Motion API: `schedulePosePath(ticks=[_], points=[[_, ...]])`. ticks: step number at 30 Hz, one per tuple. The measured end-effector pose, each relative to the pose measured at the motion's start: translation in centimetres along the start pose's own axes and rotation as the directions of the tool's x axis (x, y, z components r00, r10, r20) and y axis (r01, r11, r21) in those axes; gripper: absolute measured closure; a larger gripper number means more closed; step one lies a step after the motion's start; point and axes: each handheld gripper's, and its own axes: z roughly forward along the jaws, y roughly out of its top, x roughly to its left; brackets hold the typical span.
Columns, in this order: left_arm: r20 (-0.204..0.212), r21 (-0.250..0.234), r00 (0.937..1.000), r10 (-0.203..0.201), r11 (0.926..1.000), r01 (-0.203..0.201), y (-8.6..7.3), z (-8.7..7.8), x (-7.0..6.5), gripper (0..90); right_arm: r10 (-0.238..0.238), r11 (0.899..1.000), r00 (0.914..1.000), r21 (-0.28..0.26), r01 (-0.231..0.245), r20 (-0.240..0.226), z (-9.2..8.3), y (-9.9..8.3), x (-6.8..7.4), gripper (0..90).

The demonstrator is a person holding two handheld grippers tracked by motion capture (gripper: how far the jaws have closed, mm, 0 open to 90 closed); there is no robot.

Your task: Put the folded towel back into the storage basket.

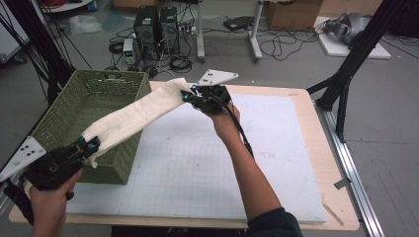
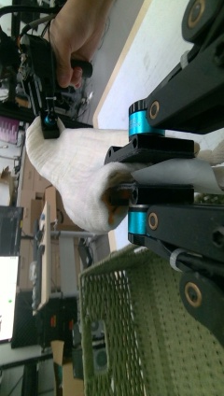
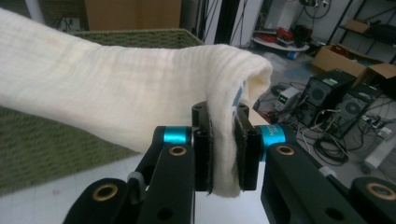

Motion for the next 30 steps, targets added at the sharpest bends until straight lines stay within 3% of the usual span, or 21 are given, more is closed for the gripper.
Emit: schedulePosePath(ticks=[5,14,30], points=[[-0.055,0.012,0.9985,0.009,0.9999,-0.009,-0.1,-0.8,0.7,79.8,-0.008,1.0,0.9999,-0.004,0.007,-0.007,2.7,1.5,0.3,80.8],[-0.127,0.019,0.9918,-0.009,0.9998,0.011,-0.2,-1.9,2.1,79.8,-0.012,1.0,0.9996,0.016,0.012,-0.026,7.7,3.6,0.8,80.9],[-0.202,0.025,0.9792,-0.02,0.9994,0.025,-0.4,-3.1,3.6,79.7,0.011,0.999,0.999,0.034,-0.009,-0.044,15.1,5.8,2.0,80.9]])
